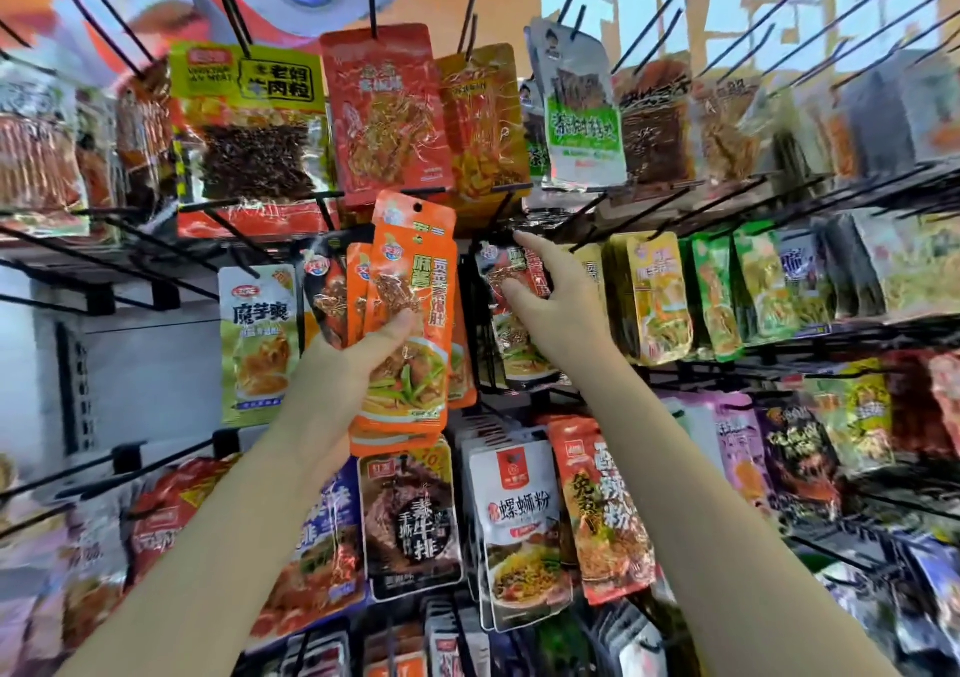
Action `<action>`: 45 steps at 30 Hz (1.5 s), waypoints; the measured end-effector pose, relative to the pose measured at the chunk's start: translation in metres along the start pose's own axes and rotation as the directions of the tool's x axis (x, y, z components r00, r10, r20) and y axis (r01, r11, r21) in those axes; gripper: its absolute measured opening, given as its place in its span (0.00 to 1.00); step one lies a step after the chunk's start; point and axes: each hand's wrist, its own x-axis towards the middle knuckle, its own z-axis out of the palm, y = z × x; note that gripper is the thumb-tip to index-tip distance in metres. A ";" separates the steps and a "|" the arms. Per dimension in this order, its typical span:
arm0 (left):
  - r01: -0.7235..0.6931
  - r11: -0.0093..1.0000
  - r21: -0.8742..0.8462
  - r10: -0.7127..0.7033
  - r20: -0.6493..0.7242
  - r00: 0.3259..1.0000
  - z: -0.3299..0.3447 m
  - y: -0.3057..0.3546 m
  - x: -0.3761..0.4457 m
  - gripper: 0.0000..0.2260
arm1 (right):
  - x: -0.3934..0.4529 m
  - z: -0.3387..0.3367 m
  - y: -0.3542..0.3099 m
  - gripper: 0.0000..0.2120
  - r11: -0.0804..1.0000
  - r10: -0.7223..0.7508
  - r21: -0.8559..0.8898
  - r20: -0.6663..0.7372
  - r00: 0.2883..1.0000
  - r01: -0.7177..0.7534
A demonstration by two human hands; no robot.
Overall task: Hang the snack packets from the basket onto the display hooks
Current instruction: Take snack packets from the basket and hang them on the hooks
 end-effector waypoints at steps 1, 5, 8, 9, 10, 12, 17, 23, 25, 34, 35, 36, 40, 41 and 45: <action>0.002 1.000 -0.001 -0.002 -0.002 1.000 -0.001 -0.001 0.000 0.12 | 0.000 0.001 0.001 0.24 1.000 0.021 -0.023 0.004 1.000 -0.021; 0.043 0.998 -0.048 -0.043 -0.003 0.999 -0.003 -0.002 -0.001 0.14 | -0.010 0.006 0.004 0.14 0.986 -0.086 -0.157 -0.233 0.969 0.050; 0.042 0.997 -0.059 -0.041 0.028 0.999 -0.003 -0.002 -0.004 0.16 | -0.026 0.013 -0.013 0.10 0.988 -0.120 0.077 -0.170 0.978 0.135; 0.028 0.998 -0.048 -0.026 0.038 0.999 -0.002 -0.003 -0.005 0.15 | -0.031 0.017 -0.021 0.11 0.976 -0.101 0.186 -0.065 0.993 0.111; 0.011 0.999 -0.031 -0.010 0.040 0.999 -0.002 -0.003 -0.007 0.13 | -0.034 0.023 -0.028 0.12 0.964 -0.082 0.254 0.026 0.996 0.073; -0.022 1.000 -0.011 0.023 0.023 0.999 -0.002 -0.003 -0.009 0.11 | -0.038 0.034 -0.037 0.13 0.962 -0.080 0.266 0.085 0.993 0.055; -0.037 0.998 0.046 0.038 -0.033 0.999 -0.019 0.004 -0.011 0.11 | -0.035 0.037 -0.047 0.06 0.936 -0.040 0.351 0.007 0.999 0.035; -0.064 0.997 -0.044 0.060 -0.078 0.995 -0.039 0.008 -0.011 0.14 | -0.012 0.028 -0.056 0.02 0.902 0.123 0.421 -0.039 0.992 -0.095; -0.064 0.996 -0.064 0.058 -0.086 0.995 -0.043 0.009 -0.009 0.15 | 0.000 0.030 -0.061 0.10 0.921 0.163 0.367 -0.062 0.985 -0.129; -0.059 0.993 -0.098 0.051 -0.078 0.996 -0.049 0.009 -0.007 0.16 | 0.020 0.051 -0.057 0.14 0.954 0.192 0.247 -0.054 0.980 -0.173; -0.055 0.994 -0.096 0.048 -0.079 0.996 -0.049 0.009 -0.007 0.16 | 0.020 0.051 -0.057 0.14 0.958 0.187 0.229 -0.050 0.981 -0.171; -0.050 0.994 -0.095 0.043 -0.080 0.996 -0.050 0.009 -0.008 0.17 | 0.020 0.052 -0.056 0.14 0.961 0.183 0.217 -0.043 0.982 -0.169; -0.036 0.993 -0.112 0.029 -0.066 0.997 -0.051 0.007 -0.009 0.17 | 0.017 0.055 -0.050 0.12 0.952 0.192 0.252 -0.044 0.981 -0.175; -0.033 0.993 -0.113 0.025 -0.066 0.997 -0.052 0.006 -0.008 0.18 | 0.015 0.056 -0.050 0.11 0.954 0.182 0.250 -0.058 0.982 -0.162; -0.033 0.994 -0.105 0.027 -0.064 0.998 -0.052 0.003 -0.008 0.18 | 0.006 0.056 -0.053 0.14 0.992 -0.114 0.031 -0.211 0.971 0.123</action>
